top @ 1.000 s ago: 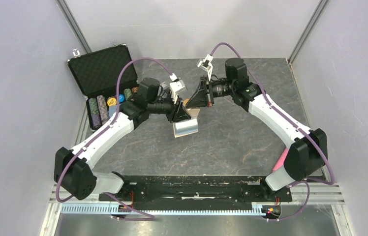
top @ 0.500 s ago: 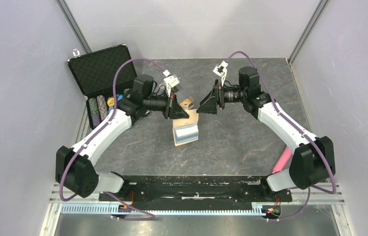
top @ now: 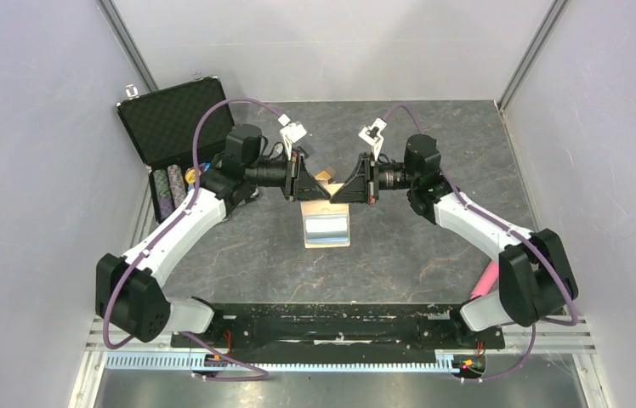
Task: Put the credit cards into the card holder
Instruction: Open the card holder.
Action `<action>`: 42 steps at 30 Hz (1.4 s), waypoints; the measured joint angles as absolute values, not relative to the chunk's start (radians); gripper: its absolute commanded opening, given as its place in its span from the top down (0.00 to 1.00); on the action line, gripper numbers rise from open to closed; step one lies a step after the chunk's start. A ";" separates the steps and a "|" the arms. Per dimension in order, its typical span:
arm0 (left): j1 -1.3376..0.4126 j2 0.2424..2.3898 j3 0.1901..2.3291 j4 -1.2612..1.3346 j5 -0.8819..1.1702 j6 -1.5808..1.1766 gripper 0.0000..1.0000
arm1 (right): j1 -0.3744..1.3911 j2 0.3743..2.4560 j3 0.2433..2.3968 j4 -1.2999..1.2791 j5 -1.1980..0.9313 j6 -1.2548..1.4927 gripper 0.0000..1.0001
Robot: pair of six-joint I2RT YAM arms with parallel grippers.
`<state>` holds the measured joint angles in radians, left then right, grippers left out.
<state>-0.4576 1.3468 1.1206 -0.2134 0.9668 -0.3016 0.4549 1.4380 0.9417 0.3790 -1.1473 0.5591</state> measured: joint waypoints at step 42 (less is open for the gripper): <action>-0.390 1.271 0.848 0.018 0.777 -0.668 0.23 | 0.343 1.441 0.912 0.357 -0.929 0.717 1.00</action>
